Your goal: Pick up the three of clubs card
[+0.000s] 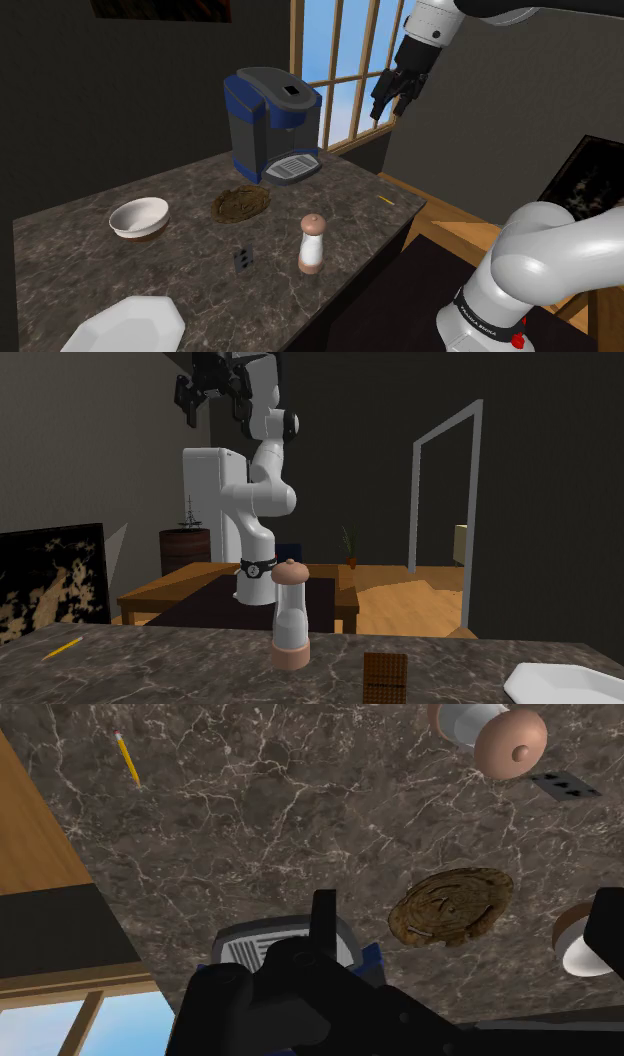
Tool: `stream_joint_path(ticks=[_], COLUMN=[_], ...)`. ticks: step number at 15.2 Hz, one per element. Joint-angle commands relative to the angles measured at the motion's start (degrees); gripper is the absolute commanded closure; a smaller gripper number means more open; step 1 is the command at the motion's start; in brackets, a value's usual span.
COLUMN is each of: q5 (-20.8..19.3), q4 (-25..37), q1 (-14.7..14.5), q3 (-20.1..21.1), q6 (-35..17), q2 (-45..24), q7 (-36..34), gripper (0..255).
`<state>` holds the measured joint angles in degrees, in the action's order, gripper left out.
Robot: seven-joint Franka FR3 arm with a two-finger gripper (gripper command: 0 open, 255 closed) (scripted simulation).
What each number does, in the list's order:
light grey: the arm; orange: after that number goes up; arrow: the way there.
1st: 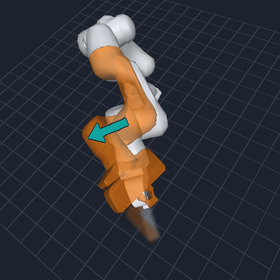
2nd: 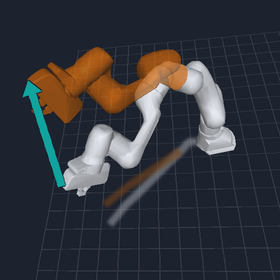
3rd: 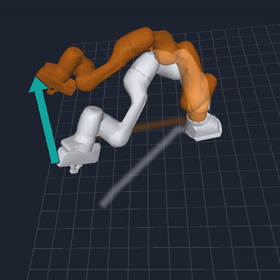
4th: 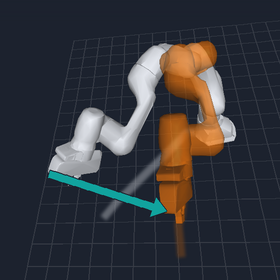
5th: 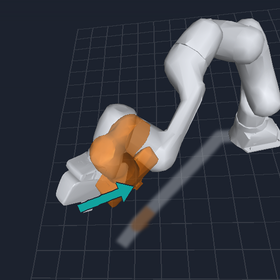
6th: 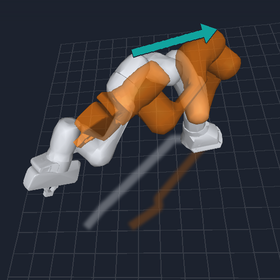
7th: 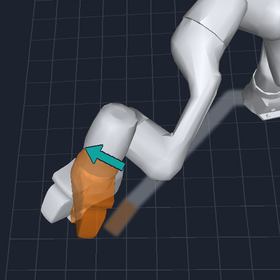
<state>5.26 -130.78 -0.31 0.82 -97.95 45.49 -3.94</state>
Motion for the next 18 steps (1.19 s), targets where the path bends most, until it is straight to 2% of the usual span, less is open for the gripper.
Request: stream_joint_path(ticks=[1, 9, 18], q5=[0.0, 1.4, 0.7], q4=[0.0, 8.4, 21.3], q1=[0.0, -1.3, -3.3], q3=[0.0, 7.5, 13.9], q6=[0.0, 0.7, 3.6], q2=[0.0, -18.5, -40.9], q7=[0.0, -8.4, -18.1], gripper=[0, 0, 0])
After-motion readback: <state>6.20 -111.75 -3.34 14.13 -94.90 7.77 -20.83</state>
